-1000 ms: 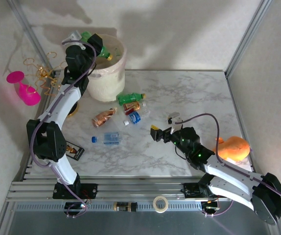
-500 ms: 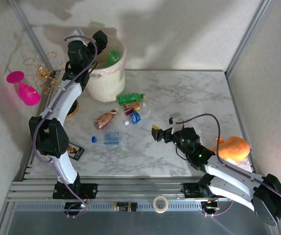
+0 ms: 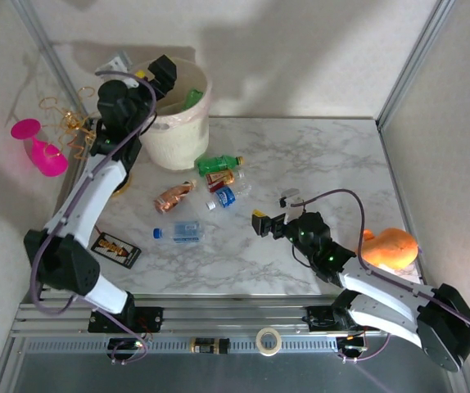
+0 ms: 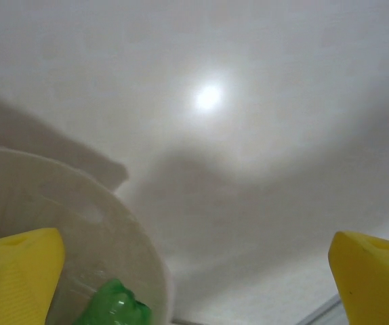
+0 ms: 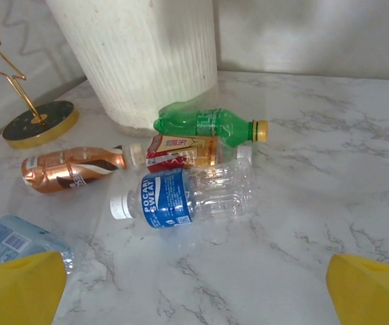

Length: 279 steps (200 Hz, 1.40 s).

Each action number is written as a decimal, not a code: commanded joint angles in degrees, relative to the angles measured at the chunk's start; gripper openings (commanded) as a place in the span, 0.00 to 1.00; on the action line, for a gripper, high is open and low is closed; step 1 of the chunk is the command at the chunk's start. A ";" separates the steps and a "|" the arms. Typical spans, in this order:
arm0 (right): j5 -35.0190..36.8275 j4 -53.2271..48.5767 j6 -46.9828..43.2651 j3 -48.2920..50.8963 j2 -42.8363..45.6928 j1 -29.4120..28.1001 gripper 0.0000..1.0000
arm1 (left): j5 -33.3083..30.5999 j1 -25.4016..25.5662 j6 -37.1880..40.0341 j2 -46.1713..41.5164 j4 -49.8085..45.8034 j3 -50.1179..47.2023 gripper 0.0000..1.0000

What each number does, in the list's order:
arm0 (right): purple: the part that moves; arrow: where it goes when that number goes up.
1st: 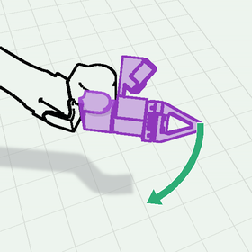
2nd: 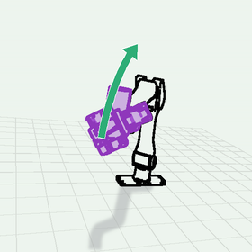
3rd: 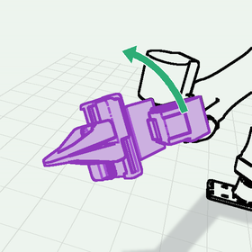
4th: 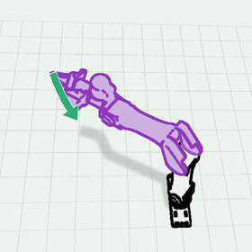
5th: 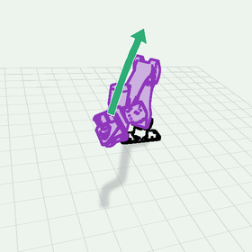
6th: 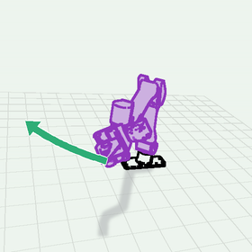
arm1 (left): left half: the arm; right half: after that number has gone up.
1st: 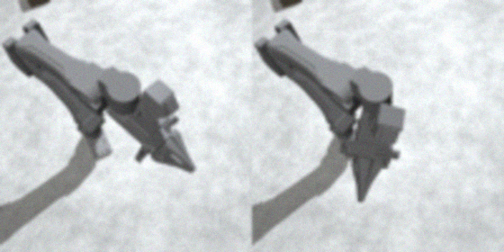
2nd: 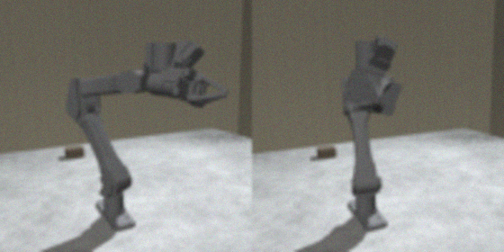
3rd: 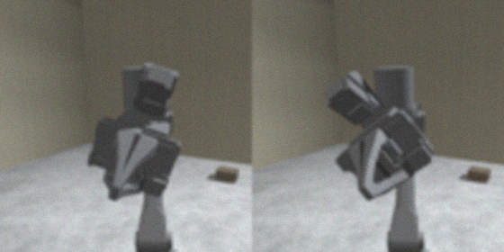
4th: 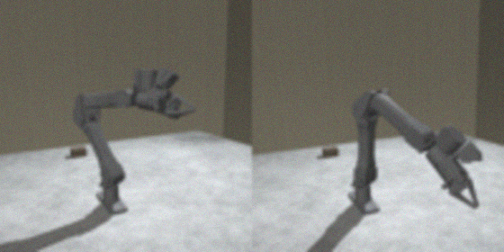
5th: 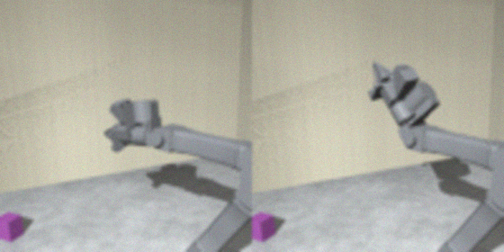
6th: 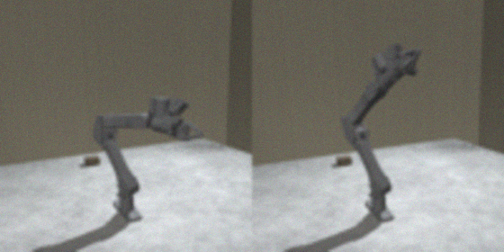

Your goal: Put the plastic bottles in the bin

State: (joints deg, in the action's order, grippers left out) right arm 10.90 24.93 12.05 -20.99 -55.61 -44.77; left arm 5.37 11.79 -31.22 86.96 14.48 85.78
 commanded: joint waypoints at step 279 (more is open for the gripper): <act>13.07 9.34 10.66 -2.95 -9.30 0.17 0.99 | -0.81 9.90 -4.01 -23.33 -12.55 -58.86 1.00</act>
State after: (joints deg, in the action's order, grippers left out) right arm 20.95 33.06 21.91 -25.76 -66.92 -44.77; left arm 3.66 21.91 -35.18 64.86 5.67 28.29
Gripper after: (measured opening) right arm 0.987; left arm 0.995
